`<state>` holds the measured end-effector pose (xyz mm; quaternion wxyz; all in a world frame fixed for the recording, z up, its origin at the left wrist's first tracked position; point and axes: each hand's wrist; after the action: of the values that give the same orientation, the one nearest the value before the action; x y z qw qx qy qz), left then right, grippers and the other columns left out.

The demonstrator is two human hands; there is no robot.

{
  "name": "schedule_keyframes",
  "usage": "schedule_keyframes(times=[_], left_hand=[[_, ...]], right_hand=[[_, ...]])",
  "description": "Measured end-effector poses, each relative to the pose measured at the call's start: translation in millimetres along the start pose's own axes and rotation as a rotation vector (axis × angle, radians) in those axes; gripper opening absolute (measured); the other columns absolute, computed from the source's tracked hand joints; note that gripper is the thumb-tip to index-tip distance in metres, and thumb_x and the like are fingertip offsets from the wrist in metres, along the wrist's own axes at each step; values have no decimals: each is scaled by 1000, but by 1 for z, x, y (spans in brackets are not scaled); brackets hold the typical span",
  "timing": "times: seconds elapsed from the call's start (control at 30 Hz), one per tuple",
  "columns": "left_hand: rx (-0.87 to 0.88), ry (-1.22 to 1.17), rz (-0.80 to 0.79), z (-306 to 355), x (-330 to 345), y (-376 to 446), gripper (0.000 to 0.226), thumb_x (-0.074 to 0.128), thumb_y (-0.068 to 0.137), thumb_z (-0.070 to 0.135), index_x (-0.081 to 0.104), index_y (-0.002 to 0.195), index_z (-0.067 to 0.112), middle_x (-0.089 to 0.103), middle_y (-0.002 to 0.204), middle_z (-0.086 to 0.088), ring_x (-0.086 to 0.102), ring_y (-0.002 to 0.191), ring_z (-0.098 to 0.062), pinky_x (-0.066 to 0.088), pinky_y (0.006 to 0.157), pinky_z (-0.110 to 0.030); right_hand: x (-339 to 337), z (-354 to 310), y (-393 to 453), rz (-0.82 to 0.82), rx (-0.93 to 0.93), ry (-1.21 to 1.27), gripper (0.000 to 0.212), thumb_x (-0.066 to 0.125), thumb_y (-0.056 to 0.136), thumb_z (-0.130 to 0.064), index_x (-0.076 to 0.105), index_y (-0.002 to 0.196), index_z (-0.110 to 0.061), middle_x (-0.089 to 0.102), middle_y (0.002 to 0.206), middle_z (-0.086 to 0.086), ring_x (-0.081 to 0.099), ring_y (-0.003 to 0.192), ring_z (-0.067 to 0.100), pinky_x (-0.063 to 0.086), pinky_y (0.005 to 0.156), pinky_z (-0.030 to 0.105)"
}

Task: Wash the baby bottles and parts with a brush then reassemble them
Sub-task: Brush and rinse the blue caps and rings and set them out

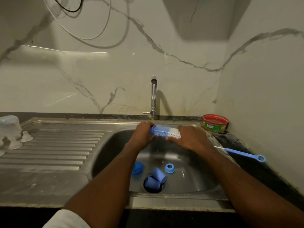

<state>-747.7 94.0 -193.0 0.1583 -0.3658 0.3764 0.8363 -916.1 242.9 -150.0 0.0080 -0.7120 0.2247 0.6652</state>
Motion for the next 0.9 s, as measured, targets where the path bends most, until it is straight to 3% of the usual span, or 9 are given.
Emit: schedule_keyframes(times=[0.1,0.23,0.3,0.37,0.47,0.57,0.7,0.77,0.9], left_hand=[[-5,-9,-42,-4,-1,0,53,80,86,27,58,134,22,60,127,-8,58,113,-22,51,98,-39],[-40,-199,-32,-3,-1,2,52,74,91,20,54,139,14,61,129,-6,59,110,-15,51,76,-16],[-100,-354,-51,4,-1,2,53,69,96,21,49,145,13,58,131,-5,58,112,-13,53,78,-17],[-192,-559,-77,8,0,2,51,60,101,24,45,149,16,57,135,-9,63,110,-15,59,81,-24],[-191,-585,-46,7,1,2,44,50,107,28,47,149,15,56,134,-10,64,107,-15,60,77,-23],[-186,-537,3,6,2,2,40,52,105,30,52,143,15,59,131,-12,66,110,-23,63,81,-33],[-275,-545,39,2,6,4,24,59,101,37,65,114,17,71,110,-7,72,95,-16,63,82,-37],[-307,-546,14,2,6,3,28,59,100,42,69,106,16,73,103,-9,73,89,-15,63,80,-33],[-314,-552,26,7,5,4,36,54,102,46,69,108,14,73,95,-9,74,84,-20,64,78,-37]], right_hand=[[-2,0,-2,-43,-71,-22,89,76,74,-67,37,141,-25,66,122,6,64,105,27,48,78,35],[-6,0,1,98,-147,25,41,66,89,-46,39,119,-34,58,113,9,63,92,32,44,71,37],[-7,-1,0,140,-149,-1,26,62,93,-45,44,110,-35,54,111,5,61,91,30,49,73,39],[-7,-1,-1,186,-132,-16,21,60,93,-42,48,109,-36,63,110,5,64,93,30,51,74,39],[-4,0,0,195,-128,-40,24,57,94,-41,54,117,-34,69,113,5,65,99,30,46,74,37],[-4,-2,1,175,-130,-37,30,55,95,-44,57,122,-32,69,116,3,64,102,28,46,77,37],[-6,-3,0,186,-176,-14,33,54,94,-54,61,119,-35,71,111,-1,64,96,23,52,79,38],[-7,-3,-1,233,-180,-39,32,53,96,-56,63,118,-35,71,106,-3,64,93,22,48,74,34],[-9,0,1,245,-117,-45,33,54,97,-55,66,121,-36,73,107,-2,66,95,23,48,73,34]])
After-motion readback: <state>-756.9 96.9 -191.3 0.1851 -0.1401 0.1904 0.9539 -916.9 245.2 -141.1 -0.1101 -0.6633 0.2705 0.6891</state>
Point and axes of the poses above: each hand's wrist, its own y-axis towards the middle knuckle, its own x-axis out of the palm, z = x × y
